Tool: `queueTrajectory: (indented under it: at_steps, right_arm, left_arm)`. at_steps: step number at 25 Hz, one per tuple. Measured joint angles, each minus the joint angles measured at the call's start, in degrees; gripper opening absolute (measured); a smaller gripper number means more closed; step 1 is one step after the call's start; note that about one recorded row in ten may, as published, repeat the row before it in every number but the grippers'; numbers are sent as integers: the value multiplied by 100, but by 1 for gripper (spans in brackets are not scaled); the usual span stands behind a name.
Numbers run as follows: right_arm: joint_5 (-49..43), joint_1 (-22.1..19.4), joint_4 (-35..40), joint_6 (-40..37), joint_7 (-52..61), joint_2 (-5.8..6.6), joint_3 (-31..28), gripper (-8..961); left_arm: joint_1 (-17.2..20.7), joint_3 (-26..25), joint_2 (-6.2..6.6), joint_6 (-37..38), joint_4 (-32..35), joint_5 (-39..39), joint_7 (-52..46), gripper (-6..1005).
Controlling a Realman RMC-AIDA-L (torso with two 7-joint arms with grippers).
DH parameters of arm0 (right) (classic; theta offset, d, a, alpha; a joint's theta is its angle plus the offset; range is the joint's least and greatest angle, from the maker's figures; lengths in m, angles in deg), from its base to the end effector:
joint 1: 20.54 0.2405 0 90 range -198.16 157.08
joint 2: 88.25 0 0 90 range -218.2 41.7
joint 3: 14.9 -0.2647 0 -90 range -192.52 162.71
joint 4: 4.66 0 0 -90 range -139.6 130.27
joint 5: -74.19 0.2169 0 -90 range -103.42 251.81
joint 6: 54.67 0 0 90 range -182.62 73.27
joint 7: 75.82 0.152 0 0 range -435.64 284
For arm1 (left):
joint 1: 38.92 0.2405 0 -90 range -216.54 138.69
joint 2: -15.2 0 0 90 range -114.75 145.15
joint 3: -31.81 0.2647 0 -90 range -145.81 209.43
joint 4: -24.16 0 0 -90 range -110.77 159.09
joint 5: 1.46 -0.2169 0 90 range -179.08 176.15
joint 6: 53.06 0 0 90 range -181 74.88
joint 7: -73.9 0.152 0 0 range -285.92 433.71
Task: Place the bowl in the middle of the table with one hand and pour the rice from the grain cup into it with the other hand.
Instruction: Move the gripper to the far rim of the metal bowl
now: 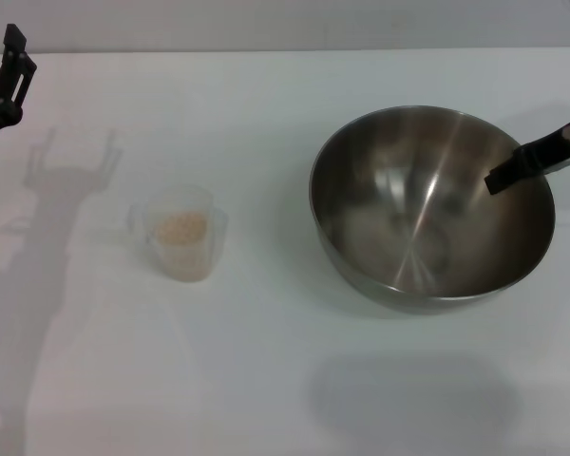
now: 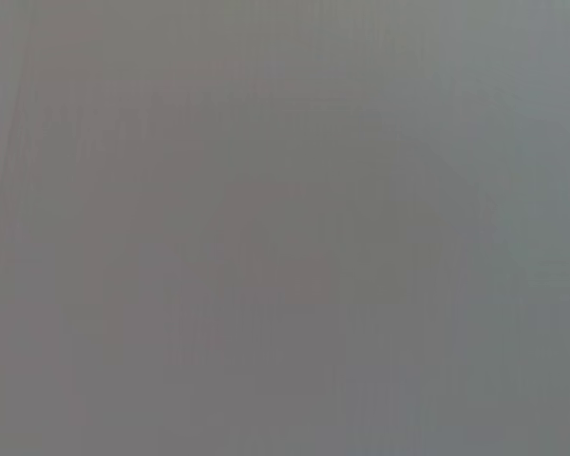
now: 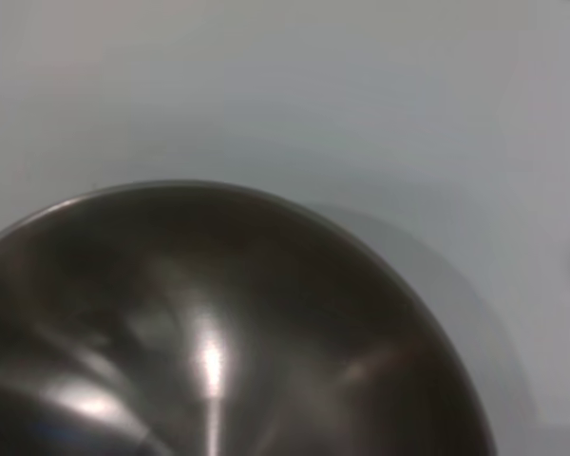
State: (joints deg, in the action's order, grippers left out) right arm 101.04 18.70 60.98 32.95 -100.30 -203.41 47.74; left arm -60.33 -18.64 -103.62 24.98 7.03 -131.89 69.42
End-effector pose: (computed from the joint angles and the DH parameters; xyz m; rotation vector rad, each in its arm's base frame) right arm 0.2361 0.4026 0.0425 -2.2488 1.3762 -0.3574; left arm -0.3054 0.3341 -0.0036 -1.4580 -0.3896 -0.8981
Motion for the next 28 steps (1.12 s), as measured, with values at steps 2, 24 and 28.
queueTrajectory:
  at_steps: [2,24,28]
  right_arm:
    - [-2,6,-63,-39,-24,0,12,503]
    - [31,-127,305,-315,-224,-70,-304,26]
    - [95,-93,458,-381,-291,-127,-462,27]
  left_arm:
    - [3,0,0,0,0,0,0,827]
    - [18,-35,-9,9,0,0,-8,827]
    - [0,-35,-9,9,0,1,-6,828]
